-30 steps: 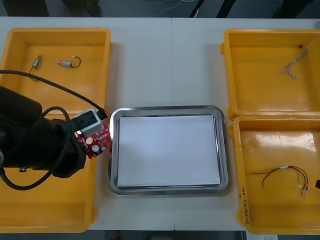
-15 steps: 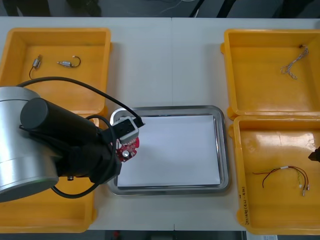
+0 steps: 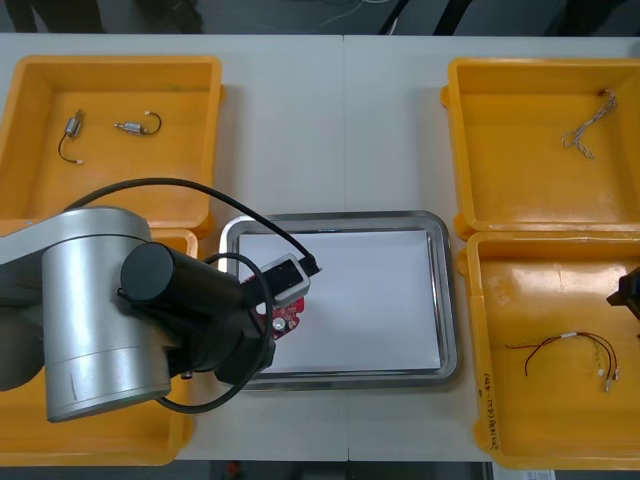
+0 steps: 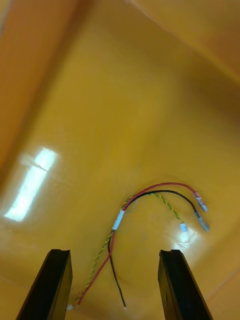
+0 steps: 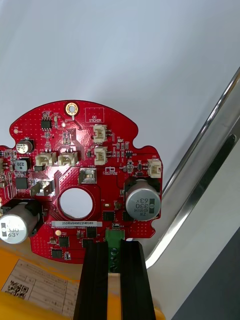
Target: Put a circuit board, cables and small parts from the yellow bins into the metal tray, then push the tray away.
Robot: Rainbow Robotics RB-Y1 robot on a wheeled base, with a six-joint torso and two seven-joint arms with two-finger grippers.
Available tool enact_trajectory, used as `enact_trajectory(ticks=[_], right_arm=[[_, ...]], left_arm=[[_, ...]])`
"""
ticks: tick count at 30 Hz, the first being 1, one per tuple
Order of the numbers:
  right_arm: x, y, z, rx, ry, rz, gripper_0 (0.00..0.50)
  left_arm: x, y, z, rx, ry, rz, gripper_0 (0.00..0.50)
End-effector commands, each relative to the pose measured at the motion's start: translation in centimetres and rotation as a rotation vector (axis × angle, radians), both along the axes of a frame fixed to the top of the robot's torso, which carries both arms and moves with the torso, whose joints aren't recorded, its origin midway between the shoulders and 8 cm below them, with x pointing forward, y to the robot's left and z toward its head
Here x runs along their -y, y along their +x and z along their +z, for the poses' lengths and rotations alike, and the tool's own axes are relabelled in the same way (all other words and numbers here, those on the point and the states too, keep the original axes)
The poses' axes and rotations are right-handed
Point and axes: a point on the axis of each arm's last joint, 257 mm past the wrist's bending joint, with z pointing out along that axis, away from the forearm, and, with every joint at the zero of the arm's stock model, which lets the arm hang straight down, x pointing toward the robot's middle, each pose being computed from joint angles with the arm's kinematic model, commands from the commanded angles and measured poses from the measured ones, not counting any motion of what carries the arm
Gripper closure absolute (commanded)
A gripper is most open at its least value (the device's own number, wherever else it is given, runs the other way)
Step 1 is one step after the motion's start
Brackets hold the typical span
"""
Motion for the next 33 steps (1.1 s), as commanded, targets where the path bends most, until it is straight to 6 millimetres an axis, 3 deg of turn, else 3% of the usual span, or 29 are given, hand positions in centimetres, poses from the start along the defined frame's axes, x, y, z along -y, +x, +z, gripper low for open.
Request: enact_trajectory(ticks=[1, 18, 33], right_arm=[[-1.5, 1.0, -0.1, 0.001, 0.018, -0.014, 0.0], [-2.3, 3.1, -3.5, -0.009, 0.023, -0.042, 0.0], [-3.4, 2.9, -6.2, -0.046, 0.065, -0.086, 0.0]], left_arm=[[2.2, 0.4, -0.1, 0.005, -0.063, 0.034, 0.5], [2.1, 1.8, -4.9, -0.011, -0.054, 0.067, 0.5], [1.8, 1.3, -6.1, -0.017, -0.056, 0.064, 0.5]])
